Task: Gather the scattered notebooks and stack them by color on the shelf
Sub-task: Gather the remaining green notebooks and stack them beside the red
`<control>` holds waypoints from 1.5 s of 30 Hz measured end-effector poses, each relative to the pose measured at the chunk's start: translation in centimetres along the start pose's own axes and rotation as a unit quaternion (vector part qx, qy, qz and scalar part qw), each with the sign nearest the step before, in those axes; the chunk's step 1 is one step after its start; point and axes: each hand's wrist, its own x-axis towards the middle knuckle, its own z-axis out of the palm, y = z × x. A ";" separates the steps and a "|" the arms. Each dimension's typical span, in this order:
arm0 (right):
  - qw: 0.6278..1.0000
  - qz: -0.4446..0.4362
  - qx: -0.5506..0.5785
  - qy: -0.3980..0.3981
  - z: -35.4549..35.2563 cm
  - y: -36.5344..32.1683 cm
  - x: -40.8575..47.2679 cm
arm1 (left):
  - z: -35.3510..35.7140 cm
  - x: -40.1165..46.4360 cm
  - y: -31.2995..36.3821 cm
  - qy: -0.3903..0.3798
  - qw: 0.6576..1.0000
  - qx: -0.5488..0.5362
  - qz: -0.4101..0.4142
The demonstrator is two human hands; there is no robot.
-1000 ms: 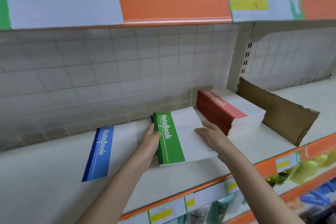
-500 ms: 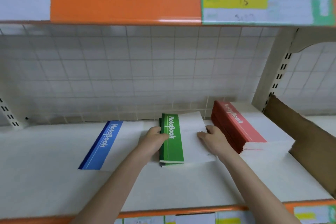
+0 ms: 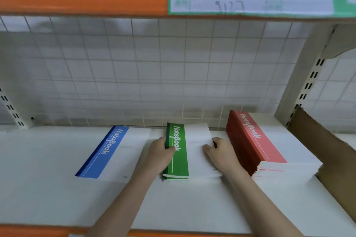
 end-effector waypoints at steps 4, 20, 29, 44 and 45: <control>0.999 -0.013 -0.045 0.007 0.1 0.1 -0.2 | 0.2 -0.5 0.4 0.030 0.999 0.004 0.027; 0.997 -0.032 -0.051 -0.053 -0.6 1.0 -0.5 | 0.1 -0.4 -1.1 0.000 0.998 0.054 0.041; 0.948 -0.059 -0.139 -0.279 -3.0 0.6 -2.6 | -2.2 -1.3 -1.1 -0.174 0.949 0.262 0.033; 0.972 -0.059 -0.100 -0.204 -1.8 0.6 -2.7 | -1.2 -1.3 -1.7 -0.121 0.964 0.229 0.056; 0.972 -0.058 -0.098 -0.204 -1.8 0.6 -2.7 | -1.2 -1.3 -1.7 -0.119 0.964 0.230 0.056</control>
